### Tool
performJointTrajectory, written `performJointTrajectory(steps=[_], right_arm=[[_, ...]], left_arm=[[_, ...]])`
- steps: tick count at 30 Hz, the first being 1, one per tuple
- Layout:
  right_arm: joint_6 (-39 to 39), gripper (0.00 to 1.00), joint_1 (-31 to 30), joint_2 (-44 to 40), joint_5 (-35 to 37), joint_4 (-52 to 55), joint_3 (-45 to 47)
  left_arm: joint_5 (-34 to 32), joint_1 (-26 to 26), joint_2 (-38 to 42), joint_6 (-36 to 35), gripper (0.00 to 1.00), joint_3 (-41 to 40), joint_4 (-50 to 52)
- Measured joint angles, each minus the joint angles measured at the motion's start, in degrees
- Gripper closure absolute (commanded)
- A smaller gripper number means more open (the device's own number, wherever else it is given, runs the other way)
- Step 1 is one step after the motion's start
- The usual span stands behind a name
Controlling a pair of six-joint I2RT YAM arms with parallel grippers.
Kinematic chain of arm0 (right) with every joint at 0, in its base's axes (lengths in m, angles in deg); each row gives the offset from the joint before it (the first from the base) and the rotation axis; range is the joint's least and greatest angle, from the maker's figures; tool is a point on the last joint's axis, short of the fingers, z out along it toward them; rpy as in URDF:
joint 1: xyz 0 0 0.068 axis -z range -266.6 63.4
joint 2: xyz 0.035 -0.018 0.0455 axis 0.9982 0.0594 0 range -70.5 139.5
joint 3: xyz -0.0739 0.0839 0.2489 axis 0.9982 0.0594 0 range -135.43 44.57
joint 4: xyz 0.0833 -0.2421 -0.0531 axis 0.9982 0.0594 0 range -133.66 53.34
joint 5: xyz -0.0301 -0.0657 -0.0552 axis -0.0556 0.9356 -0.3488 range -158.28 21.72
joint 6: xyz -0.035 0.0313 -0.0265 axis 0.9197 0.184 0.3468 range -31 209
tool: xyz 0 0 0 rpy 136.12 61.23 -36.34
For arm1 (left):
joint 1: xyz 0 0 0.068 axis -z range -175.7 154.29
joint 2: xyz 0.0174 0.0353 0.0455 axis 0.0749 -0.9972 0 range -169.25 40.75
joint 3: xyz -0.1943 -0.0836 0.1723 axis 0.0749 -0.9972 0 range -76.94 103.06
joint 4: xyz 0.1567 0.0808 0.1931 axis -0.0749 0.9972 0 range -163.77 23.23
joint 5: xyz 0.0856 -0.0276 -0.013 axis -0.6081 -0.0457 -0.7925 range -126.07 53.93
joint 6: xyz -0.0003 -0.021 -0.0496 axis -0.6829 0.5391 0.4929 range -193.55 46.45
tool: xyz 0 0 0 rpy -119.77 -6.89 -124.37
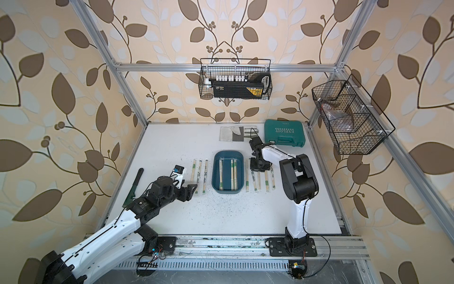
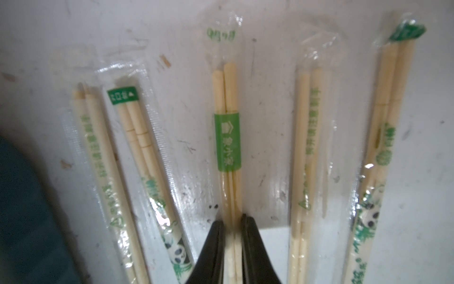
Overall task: Take the paired disposable chopsticks out of the storage box
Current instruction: Adjust the paired disposable chopsticks at the center of the board.
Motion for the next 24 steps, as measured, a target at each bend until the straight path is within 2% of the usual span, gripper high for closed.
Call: performJointTrajectory(steps=[18, 21, 24], right_arm=[[2.1, 0.85, 0.0, 0.0, 0.3, 0.1, -0.1], [2.5, 0.83, 0.0, 0.0, 0.4, 0.2, -0.1], [2.8, 0.76, 0.1, 0.0, 0.6, 0.3, -0.1]], left_arm=[[0.0, 0.0, -0.2, 0.0, 0.22, 0.1, -0.2], [0.0, 0.0, -0.2, 0.0, 0.22, 0.1, -0.2], [0.0, 0.0, -0.2, 0.0, 0.22, 0.1, -0.2]])
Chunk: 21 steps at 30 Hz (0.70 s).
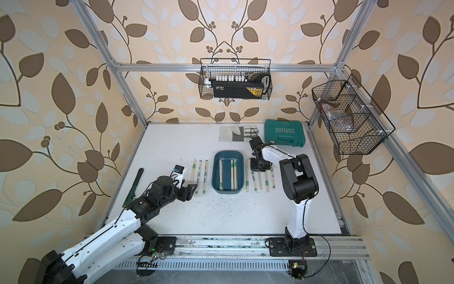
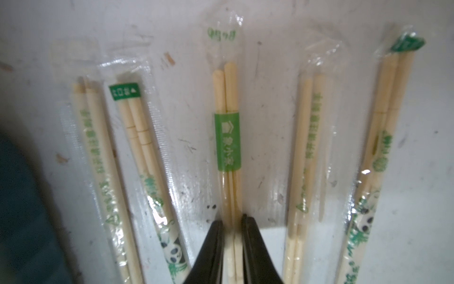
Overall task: Take the paired disposable chopsticks out of the storage box
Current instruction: Adjust the paired disposable chopsticks at the center of the board.
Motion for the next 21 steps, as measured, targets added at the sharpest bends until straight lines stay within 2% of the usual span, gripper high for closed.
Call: performJointTrajectory(steps=[13, 21], right_arm=[[-0.3, 0.72, 0.7, -1.1, 0.0, 3.7, -0.6], [-0.4, 0.66, 0.8, -12.1, -2.8, 7.4, -2.8]], left_arm=[[0.0, 0.0, -0.1, 0.0, 0.22, 0.0, 0.0], [0.0, 0.0, -0.3, 0.0, 0.21, 0.2, -0.1]])
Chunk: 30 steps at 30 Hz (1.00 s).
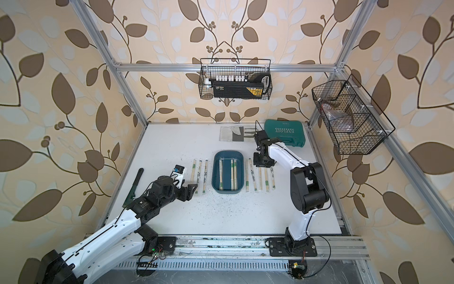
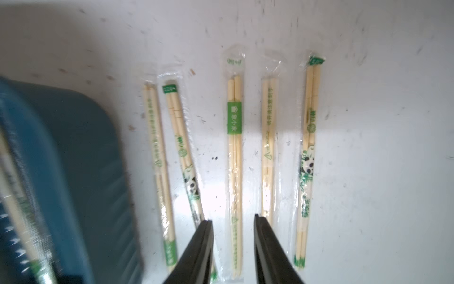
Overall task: Take the paired disposable chopsticks out of the storage box
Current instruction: Adjust the paired disposable chopsticks at the center of the board, then pick up the paired disposable chopsticks from the storage box.
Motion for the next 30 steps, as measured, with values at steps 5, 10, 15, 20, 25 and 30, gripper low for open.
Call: performJointTrajectory(steps=[5, 10, 15, 20, 25, 30], right_arm=[[1.0, 0.61, 0.0, -8.7, -5.1, -1.1, -0.1], [3.0, 0.53, -1.8, -19.3, -12.8, -9.9, 8.4], [5.6, 0.51, -12.0, -20.1, -13.0, -17.0, 11.5], [7.1, 0.46, -20.8, -17.0, -11.0, -23.1, 12.2], [7.1, 0.46, -22.3, -7.5, -8.9, -24.3, 10.8], [7.8, 0.45, -22.5, -5.7, -6.8, -24.7, 11.6]], left_arm=[[0.0, 0.0, -1.0, -0.1, 0.21, 0.2, -0.6], [0.5, 0.0, -1.7, -0.9, 0.15, 0.2, -2.4], [1.7, 0.0, -3.9, -3.1, 0.14, 1.2, -6.6], [4.6, 0.0, -2.8, -6.6, 0.11, -0.2, -14.2], [4.9, 0.0, 3.1, -9.5, 0.01, -4.6, -18.9], [4.5, 0.0, 3.7, -11.7, 0.01, -6.6, -21.2]])
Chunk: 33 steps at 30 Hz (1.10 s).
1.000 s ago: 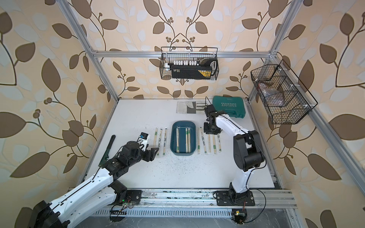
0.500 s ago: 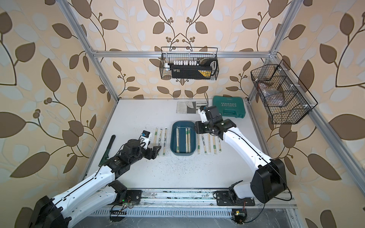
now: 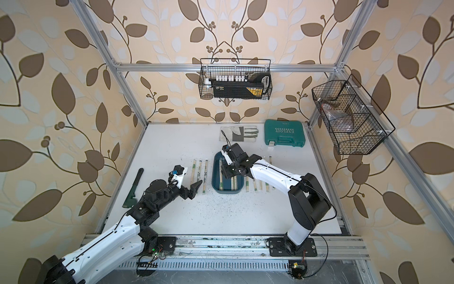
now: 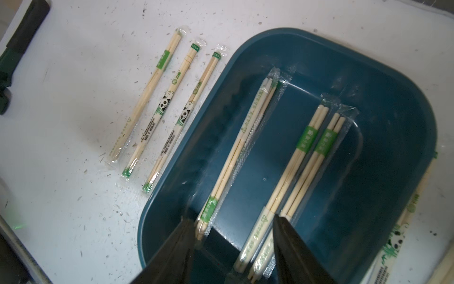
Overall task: Take the paired disposable chopsticks out of the storage box
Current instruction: Pick up the paired disposable chopsticks from the storage box.
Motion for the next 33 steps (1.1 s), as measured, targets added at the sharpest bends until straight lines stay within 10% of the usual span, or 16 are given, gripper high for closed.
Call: performJointTrajectory(steps=[33], right_arm=[[-6.8, 0.57, -1.9, 8.0, 9.0, 10.8, -9.6]], left_arm=[[-4.6, 5.1, -2.4, -2.2, 0.01, 4.6, 6.4]])
